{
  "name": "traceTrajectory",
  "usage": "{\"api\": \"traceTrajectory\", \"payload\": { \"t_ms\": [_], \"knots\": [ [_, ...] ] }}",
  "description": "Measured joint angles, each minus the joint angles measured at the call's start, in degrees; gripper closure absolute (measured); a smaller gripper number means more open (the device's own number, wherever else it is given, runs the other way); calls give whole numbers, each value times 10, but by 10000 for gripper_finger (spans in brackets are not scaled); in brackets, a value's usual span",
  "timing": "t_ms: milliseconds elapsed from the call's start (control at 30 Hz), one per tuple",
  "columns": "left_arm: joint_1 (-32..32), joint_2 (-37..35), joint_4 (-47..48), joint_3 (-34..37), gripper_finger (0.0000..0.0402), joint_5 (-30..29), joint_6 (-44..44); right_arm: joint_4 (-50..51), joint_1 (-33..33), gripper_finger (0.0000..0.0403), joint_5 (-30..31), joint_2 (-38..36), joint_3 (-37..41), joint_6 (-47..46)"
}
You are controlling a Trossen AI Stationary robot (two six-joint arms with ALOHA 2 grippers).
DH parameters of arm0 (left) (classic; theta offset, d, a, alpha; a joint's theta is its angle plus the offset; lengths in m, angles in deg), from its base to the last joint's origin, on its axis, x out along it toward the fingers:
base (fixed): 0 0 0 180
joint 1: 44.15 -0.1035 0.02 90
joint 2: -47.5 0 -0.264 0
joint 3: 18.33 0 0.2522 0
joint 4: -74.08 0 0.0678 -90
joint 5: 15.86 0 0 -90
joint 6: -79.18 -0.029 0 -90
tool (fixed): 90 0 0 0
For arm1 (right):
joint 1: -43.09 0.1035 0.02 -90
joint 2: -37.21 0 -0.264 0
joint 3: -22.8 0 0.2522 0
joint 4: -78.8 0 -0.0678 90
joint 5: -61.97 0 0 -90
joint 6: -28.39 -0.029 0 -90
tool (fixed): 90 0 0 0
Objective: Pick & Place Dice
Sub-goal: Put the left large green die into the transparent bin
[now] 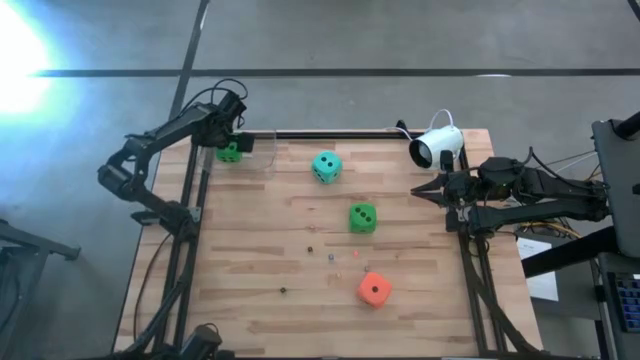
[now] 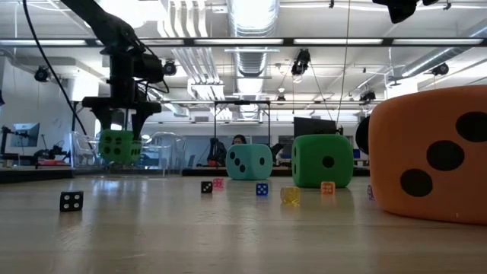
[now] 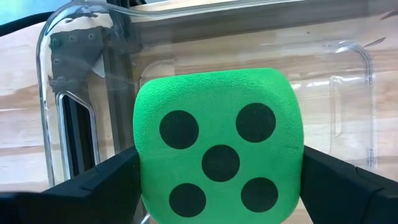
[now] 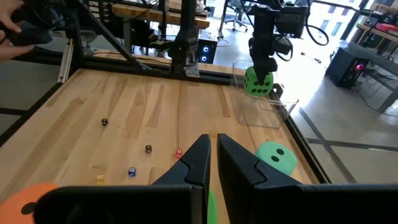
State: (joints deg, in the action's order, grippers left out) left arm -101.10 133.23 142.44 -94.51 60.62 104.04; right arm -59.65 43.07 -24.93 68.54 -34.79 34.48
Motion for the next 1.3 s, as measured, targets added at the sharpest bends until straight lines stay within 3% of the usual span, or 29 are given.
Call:
{"api": "traceTrajectory", "payload": {
  "t_ms": [300, 633, 800, 1033, 1300],
  "knots": [
    [0, 0, -41, 45, 43, 4, 4, 0, 0, 376, 0, 0, 0, 0],
    [0, 0, -73, 44, 42, 7, -1, 0, 0, 376, 0, 0, 0, 0],
    [0, 0, -89, 44, 11, 6, -4, 0, 0, 376, 0, 0, 0, 0],
    [0, 0, -100, 44, 5, 11, -11, 0, 0, 376, 0, 0, 0, 0],
    [0, 0, -94, 46, 5, -25, -11, 0, 0, 376, 0, 0, 0, 1]
  ]
}}
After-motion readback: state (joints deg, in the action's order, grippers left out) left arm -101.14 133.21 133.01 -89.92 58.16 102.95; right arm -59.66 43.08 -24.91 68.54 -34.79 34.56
